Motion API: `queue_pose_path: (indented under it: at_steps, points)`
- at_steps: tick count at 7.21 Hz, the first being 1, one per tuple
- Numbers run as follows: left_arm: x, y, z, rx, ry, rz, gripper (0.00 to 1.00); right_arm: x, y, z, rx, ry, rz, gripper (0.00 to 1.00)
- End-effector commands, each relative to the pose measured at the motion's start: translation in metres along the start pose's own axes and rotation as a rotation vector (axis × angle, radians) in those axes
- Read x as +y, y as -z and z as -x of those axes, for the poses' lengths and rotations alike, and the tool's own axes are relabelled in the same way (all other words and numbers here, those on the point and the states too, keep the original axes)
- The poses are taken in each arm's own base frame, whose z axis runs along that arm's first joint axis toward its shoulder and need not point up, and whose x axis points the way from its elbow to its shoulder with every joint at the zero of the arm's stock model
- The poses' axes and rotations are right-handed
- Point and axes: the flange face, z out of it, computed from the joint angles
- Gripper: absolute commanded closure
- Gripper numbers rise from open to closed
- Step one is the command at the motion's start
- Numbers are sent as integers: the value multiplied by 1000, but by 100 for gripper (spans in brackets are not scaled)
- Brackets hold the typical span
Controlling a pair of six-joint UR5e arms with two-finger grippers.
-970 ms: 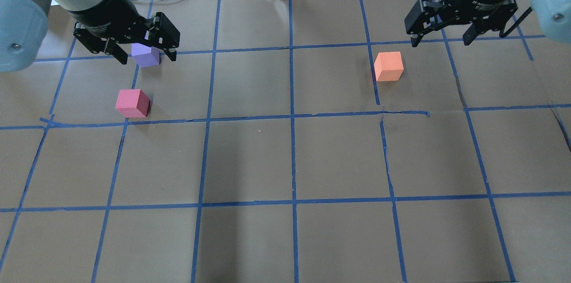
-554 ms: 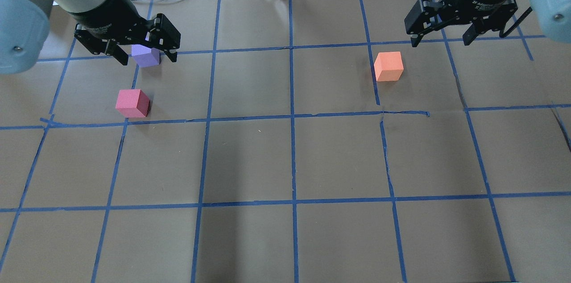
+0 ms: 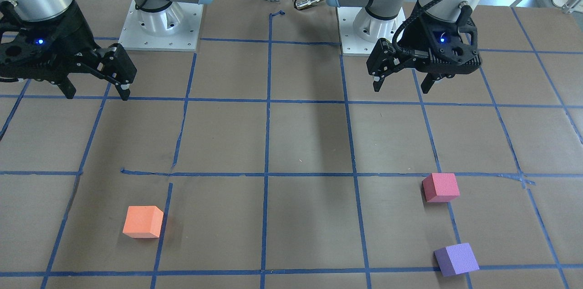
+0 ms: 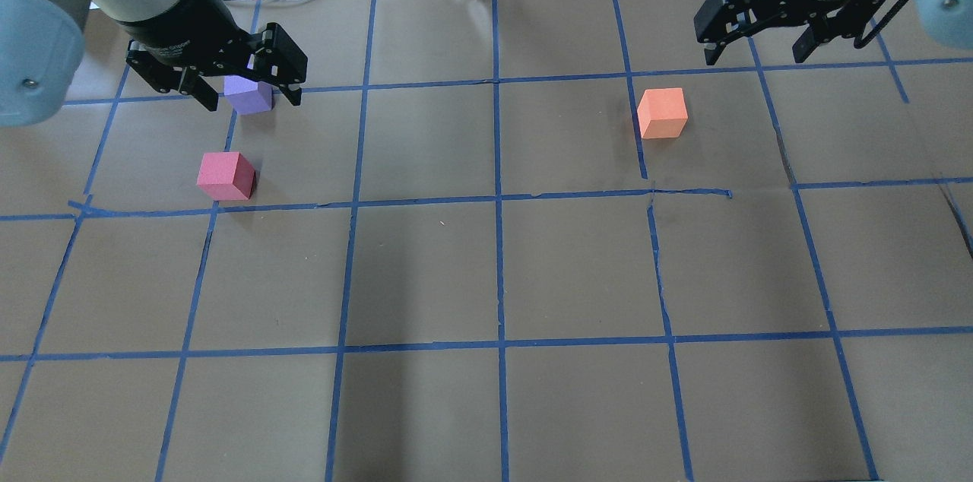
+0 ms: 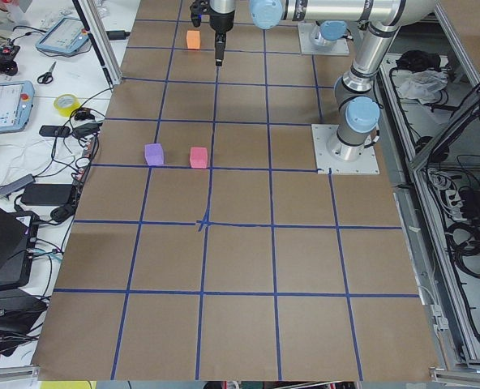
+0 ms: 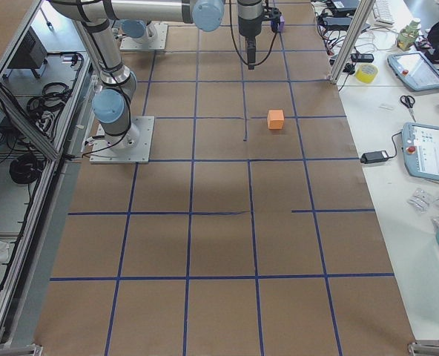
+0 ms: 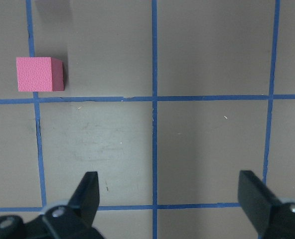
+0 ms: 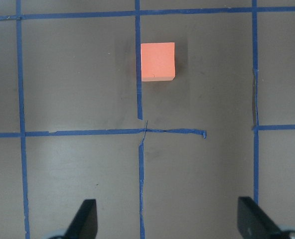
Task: Arrange blocks in a line
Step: 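Lower the right gripper onto the orange cube and close on it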
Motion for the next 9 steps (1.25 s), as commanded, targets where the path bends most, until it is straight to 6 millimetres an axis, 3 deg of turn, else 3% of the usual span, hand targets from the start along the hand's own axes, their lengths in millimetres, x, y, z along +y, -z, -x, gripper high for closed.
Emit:
queue_pose_path:
  at_steps: [1,2,3,6,9]
  points:
    - [0,1,0,0,0,-1,0,-73,-54,-6,-7,-4,56,0]
    - [1,1,-1,0,-1,-1,0,-101,-97,-8,-6,-3,39,0]
    - [0,1,0,0,0,-1,0,-115,-129,-9,-7,-2,45,0]
    - [0,1,0,0,0,-1,0,-138,-234,-12,-10,2,106,0]
    - [1,0,0,0,0,1,0,-128,-285,-8,-33,-4,187,0]
